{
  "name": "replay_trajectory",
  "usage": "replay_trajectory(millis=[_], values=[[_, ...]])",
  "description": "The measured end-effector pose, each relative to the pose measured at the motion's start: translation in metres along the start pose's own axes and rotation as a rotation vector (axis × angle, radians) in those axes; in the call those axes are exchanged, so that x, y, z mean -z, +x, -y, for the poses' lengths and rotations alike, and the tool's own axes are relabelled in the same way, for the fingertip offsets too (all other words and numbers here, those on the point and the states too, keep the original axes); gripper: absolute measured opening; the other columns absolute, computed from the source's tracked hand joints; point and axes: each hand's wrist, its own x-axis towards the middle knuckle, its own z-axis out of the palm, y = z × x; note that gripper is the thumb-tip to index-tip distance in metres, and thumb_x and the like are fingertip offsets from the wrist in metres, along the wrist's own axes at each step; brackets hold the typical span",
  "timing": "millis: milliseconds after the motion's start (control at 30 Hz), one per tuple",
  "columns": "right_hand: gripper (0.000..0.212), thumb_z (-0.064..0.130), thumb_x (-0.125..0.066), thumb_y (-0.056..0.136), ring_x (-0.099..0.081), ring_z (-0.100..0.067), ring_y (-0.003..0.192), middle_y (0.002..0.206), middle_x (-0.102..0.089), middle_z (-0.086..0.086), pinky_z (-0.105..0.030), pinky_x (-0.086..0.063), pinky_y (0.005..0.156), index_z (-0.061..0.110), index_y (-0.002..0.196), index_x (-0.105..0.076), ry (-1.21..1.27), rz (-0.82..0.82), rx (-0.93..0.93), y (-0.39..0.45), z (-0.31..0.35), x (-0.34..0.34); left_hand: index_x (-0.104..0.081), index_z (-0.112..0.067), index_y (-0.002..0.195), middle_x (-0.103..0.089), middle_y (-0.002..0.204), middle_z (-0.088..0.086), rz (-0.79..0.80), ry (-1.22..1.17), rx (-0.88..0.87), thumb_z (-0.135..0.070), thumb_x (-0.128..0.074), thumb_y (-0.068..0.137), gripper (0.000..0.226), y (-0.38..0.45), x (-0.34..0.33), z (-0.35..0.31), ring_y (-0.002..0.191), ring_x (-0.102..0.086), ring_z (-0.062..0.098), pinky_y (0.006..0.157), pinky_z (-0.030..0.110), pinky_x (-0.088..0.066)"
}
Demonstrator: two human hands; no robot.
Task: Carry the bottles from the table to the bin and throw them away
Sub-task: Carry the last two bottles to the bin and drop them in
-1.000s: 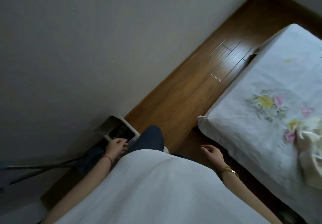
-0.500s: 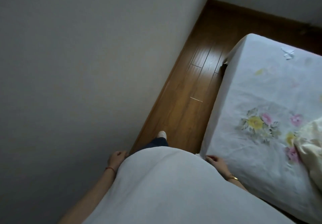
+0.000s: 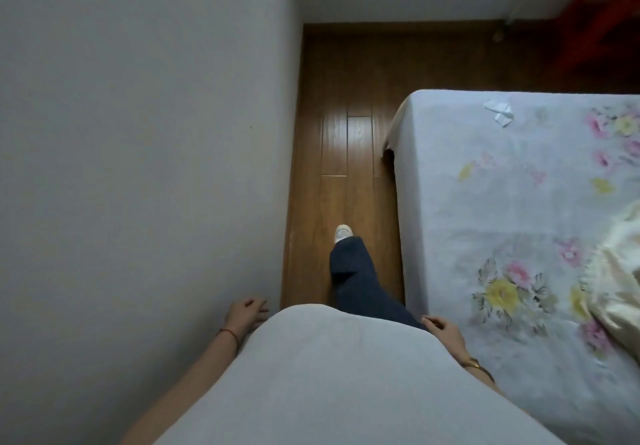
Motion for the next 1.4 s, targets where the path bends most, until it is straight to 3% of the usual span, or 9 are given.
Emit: replay_trajectory(millis=[133,233,333,467,567,700,867,1100,1400], values=[[0.018,0.013,-0.059,0.091,-0.058,-0.028,0.098,0.104,-0.067,-0.015,-0.029,-0.039,0.083,0.005,0.103,-0.07,0.045,0.003,-0.003,0.068,0.104,0.03,-0.069,-0.005,0.089,-0.069,0.095,0.013,-0.044,0.098,-0.025,-0.014,-0.056,0.094,0.016,0.048,-0.008,-0.104,0.077,-0.062,0.022,0.064,0.016,-0.051],[0.021,0.014,-0.06,0.09,-0.063,-0.031,0.093,0.099,-0.069,-0.017,-0.036,-0.049,0.081,-0.002,0.101,-0.069,0.133,-0.043,0.02,0.121,0.197,0.054,-0.063,0.005,0.11,-0.062,0.096,0.015,-0.013,0.05,-0.029,-0.01,-0.051,0.097,0.023,0.071,-0.017,-0.197,0.064,-0.053,0.013,0.037,0.006,-0.041],[0.021,0.015,-0.06,0.09,-0.063,-0.028,0.087,0.095,-0.069,-0.014,-0.044,-0.055,0.086,0.004,0.105,-0.069,0.18,-0.067,0.071,0.155,0.279,0.073,-0.061,0.002,0.095,-0.063,0.087,0.013,-0.004,0.06,-0.064,-0.009,-0.048,0.098,0.017,0.095,-0.027,-0.272,0.057,-0.06,0.012,0.037,0.007,-0.041],[0.015,0.017,-0.06,0.09,-0.067,-0.029,0.093,0.098,-0.071,-0.012,-0.04,-0.057,0.084,0.012,0.102,-0.068,0.18,-0.052,0.116,0.21,0.364,0.083,-0.061,0.008,0.105,-0.068,0.11,0.026,0.008,-0.007,-0.033,-0.009,-0.052,0.096,0.022,0.152,-0.045,-0.367,0.075,-0.066,0.025,0.055,0.026,-0.052],[0.012,0.018,-0.063,0.088,-0.067,-0.031,0.097,0.1,-0.073,-0.013,-0.042,-0.054,0.088,0.015,0.097,-0.071,0.115,-0.016,0.068,0.268,0.401,0.086,-0.065,0.009,0.106,-0.067,0.094,0.018,0.009,0.085,-0.063,-0.01,-0.052,0.096,0.025,0.197,-0.062,-0.437,0.081,-0.068,0.02,0.067,0.024,-0.046],[0.007,0.015,-0.063,0.088,-0.061,-0.024,0.1,0.096,-0.069,-0.009,-0.028,-0.041,0.086,0.017,0.085,-0.069,0.113,0.0,0.001,0.33,0.465,0.101,-0.073,0.001,0.092,-0.067,0.102,0.016,0.015,0.132,-0.101,-0.013,-0.056,0.094,0.022,0.253,-0.071,-0.55,0.094,-0.056,0.02,0.08,0.026,-0.038],[0.013,0.016,-0.061,0.089,-0.065,-0.033,0.089,0.094,-0.071,-0.021,-0.042,-0.056,0.082,0.011,0.081,-0.069,0.325,-0.104,-0.041,0.402,0.574,0.137,-0.061,-0.005,0.078,-0.06,0.076,0.011,0.061,0.142,-0.115,-0.009,-0.051,0.096,0.021,0.313,-0.087,-0.711,0.056,-0.059,0.014,0.056,0.024,-0.043],[0.013,0.018,-0.059,0.09,-0.065,-0.028,0.095,0.099,-0.069,-0.012,-0.042,-0.055,0.09,0.014,0.098,-0.068,0.496,-0.244,-0.076,0.465,0.661,0.189,-0.061,-0.007,0.097,-0.061,0.076,0.004,0.121,0.305,-0.197,-0.012,-0.051,0.097,0.011,0.367,-0.15,-0.893,0.061,-0.053,0.016,0.053,0.022,-0.041],[0.013,0.016,-0.06,0.087,-0.061,-0.029,0.097,0.096,-0.07,-0.01,-0.032,-0.043,0.086,0.009,0.083,-0.07,0.56,-0.288,-0.268,0.562,0.695,0.27,-0.063,0.0,0.105,-0.064,0.088,0.014,0.182,0.437,-0.199,-0.009,-0.055,0.094,0.016,0.412,-0.299,-1.051,0.065,-0.057,0.018,0.051,0.022,-0.05]])
